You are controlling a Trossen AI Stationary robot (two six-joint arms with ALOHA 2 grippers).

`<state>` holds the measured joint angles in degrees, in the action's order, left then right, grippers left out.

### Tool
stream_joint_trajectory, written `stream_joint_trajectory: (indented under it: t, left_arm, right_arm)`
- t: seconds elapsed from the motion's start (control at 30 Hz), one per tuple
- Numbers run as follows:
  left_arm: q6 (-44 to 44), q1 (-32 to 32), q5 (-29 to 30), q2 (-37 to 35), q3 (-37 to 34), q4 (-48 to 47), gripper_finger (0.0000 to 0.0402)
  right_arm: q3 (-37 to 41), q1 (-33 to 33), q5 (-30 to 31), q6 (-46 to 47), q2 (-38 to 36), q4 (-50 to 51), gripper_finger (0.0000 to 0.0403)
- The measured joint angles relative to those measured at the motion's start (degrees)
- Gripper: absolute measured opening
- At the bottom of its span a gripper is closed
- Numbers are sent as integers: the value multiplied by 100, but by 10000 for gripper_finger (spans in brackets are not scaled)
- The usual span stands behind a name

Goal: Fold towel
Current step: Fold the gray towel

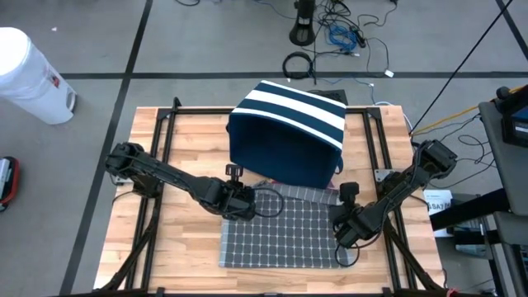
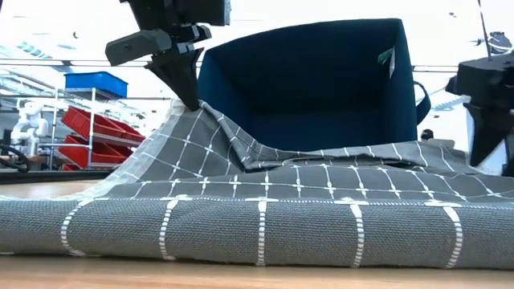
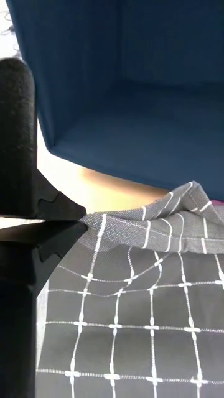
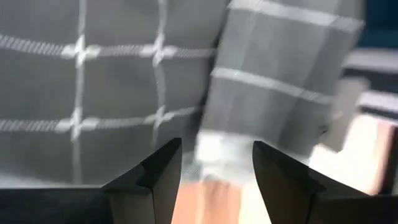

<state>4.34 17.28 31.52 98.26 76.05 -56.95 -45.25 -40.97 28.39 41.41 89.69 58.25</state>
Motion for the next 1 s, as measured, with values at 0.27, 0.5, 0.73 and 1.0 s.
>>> stream_joint_trajectory:
  t: [0.27,0.5,0.73,1.0]
  left_arm:
    - [-3,0,-104,0,0,103,0]
    - [-106,80,10,1,0,117,0]
    - [-315,209,420,-84,-7,307,0]
    - [-315,420,794,-888,-7,866,0]
  right_arm:
    - [7,83,828,-248,231,-569,183]
    - [-104,92,1563,163,482,-612,183]
    - [-544,79,2176,-515,439,-1523,183]
    - [-546,372,2313,-1314,908,-2263,183]
